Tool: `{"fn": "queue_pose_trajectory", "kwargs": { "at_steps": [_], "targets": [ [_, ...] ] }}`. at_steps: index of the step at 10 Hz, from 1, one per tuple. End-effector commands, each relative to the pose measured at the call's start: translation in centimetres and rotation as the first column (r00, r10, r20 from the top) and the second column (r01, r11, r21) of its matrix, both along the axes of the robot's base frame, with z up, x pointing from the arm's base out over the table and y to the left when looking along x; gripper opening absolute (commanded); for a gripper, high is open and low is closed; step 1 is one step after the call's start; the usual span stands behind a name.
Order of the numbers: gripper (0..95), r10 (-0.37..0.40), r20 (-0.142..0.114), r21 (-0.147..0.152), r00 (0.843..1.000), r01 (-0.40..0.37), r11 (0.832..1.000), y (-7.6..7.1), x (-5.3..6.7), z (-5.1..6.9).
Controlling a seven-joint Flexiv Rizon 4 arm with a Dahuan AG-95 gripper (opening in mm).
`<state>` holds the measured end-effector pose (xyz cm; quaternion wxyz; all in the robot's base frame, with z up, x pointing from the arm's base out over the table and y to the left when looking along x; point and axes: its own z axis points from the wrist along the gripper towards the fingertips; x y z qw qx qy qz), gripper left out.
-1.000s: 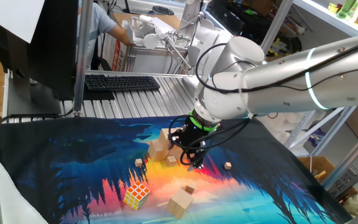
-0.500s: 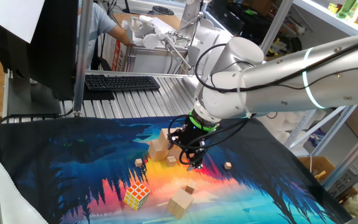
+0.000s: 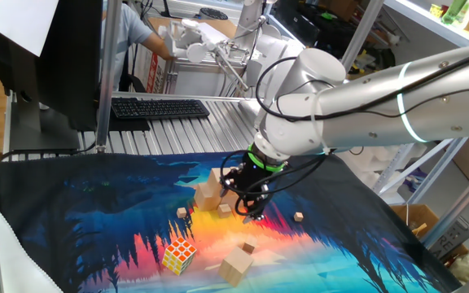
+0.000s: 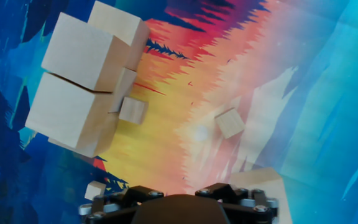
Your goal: Stack the blocks into a pyramid shape
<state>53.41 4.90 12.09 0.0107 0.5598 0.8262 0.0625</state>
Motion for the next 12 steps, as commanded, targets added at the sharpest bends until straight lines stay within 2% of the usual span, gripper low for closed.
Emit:
{"fn": "queue_pose_trajectory", "kwargs": {
  "at_steps": [1, 4, 6, 10, 11, 12],
  "targets": [
    [76.0, -0.011, -0.01, -0.005, 1.0, 0.011, 1.0, 0.05, 0.04, -0.03],
    [76.0, -0.039, -0.038, -0.024, 0.999, 0.038, 0.999, 0.05, 0.04, -0.03],
    [76.0, -0.011, -0.053, -0.029, 0.999, 0.009, 1.0, 0.05, 0.04, -0.03],
    [76.0, 0.035, -0.048, -0.04, 0.998, -0.037, 0.999, 0.05, 0.04, -0.03],
    [95.0, 0.046, -0.049, -0.033, 0.998, -0.047, 0.998, 0.05, 0.04, -0.03],
    [95.0, 0.048, -0.049, -0.029, 0.998, -0.049, 0.998, 0.05, 0.04, -0.03]
  ]
}}
